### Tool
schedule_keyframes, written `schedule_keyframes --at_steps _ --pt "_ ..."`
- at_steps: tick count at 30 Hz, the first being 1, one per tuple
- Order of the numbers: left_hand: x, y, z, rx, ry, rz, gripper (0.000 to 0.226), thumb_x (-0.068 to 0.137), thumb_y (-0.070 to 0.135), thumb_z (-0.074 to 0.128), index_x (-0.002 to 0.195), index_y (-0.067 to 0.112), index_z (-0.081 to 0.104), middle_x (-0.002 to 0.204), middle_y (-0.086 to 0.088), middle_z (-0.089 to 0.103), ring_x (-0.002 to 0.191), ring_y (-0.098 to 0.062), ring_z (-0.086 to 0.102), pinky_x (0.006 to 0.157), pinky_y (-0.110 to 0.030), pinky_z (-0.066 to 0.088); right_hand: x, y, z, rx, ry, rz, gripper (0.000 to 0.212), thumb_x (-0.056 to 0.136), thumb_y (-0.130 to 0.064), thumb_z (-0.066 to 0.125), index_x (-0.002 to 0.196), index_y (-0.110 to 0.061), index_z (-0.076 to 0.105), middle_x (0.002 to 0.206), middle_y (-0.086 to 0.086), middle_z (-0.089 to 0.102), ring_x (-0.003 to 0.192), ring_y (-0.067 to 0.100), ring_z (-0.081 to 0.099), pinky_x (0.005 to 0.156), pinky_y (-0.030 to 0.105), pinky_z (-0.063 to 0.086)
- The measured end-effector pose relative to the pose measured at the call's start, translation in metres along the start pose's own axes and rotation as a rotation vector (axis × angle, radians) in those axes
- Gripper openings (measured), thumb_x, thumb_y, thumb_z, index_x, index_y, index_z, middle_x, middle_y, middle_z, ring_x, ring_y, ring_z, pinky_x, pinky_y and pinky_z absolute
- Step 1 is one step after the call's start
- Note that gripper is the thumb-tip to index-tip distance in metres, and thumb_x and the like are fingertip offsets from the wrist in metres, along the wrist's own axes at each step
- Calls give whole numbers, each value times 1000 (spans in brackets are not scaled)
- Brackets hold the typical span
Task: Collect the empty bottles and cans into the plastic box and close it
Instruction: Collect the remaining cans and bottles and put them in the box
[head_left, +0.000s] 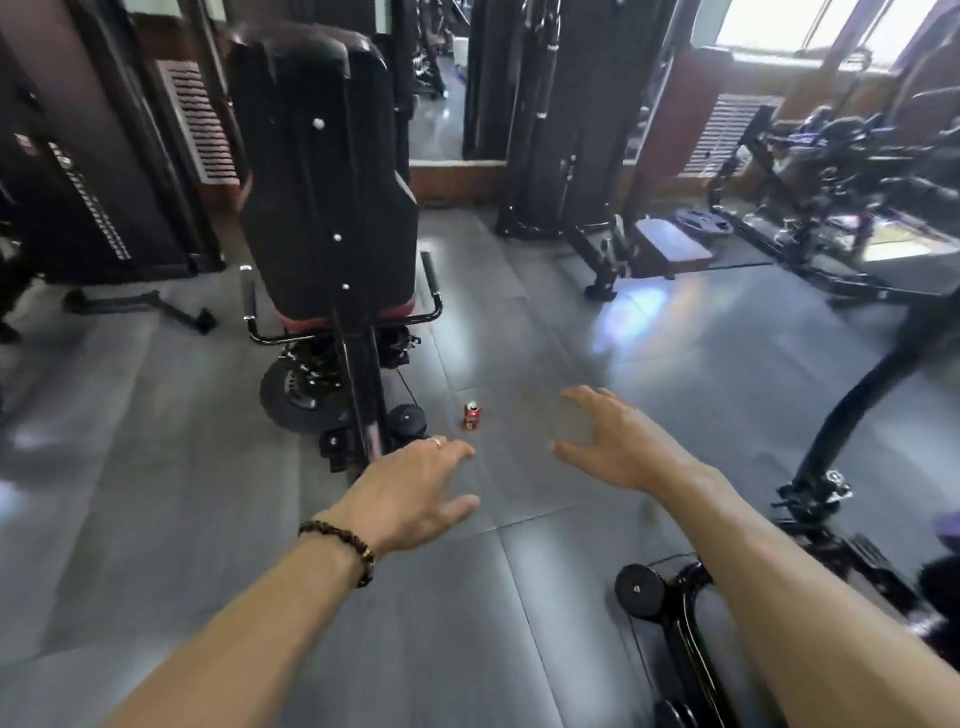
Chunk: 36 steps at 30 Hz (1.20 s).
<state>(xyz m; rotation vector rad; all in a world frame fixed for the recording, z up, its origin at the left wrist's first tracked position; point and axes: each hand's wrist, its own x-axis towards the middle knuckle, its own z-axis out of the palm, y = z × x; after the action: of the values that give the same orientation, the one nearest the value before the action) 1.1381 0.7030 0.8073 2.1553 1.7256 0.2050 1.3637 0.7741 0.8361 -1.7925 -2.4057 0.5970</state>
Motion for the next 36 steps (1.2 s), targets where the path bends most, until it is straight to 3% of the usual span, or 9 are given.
schedule_keyframes --at_steps 7,13,15,22,26,30,36 --pt "150 7 23 19 -136 123 55 87 50 53 135 26 40 134 2 49 122 -19 50 99 -38 42 88 101 -3 37 -2 175 69 82 -49 62 141 -26 36 132 6 49 128 25 44 104 38 38" --pt "305 33 86 43 -230 214 54 87 51 50 134 28 39 133 5 49 121 -18 50 96 -37 44 170 227 13 70 -36 298 66 81 -51 60 138 -27 37 119 1 52 116 24 50 97 40 43" --pt "361 48 115 33 -256 225 53 88 50 50 134 28 40 134 6 49 121 -17 49 95 -33 42 201 278 21 112 -62 340 64 80 -52 59 136 -29 38 113 -4 51 111 23 51 95 40 45" --pt "537 88 234 6 -429 247 53 89 48 51 135 26 39 134 5 49 122 -18 48 96 -33 41 301 449 60 172 -197 451 65 73 -57 55 131 -30 43 128 -3 52 122 20 49 102 42 41" --pt "616 97 296 36 -512 300 54 90 49 49 137 26 37 132 4 50 121 -18 49 95 -33 41 344 528 86 200 -195 529 56 84 -41 62 134 -23 44 130 0 51 124 20 47 101 35 37" --pt "692 97 366 53 -566 350 54 90 49 48 137 26 36 132 4 49 120 -18 49 94 -34 42 390 602 127 273 -166 633 47 84 -36 63 126 -19 50 128 6 54 120 22 49 97 33 39" --pt "789 89 498 89 -623 440 51 88 48 49 132 25 40 126 2 51 116 -20 51 93 -37 45 457 714 225 334 -134 752 70 82 -41 65 142 -20 36 143 6 44 131 23 41 103 34 35"
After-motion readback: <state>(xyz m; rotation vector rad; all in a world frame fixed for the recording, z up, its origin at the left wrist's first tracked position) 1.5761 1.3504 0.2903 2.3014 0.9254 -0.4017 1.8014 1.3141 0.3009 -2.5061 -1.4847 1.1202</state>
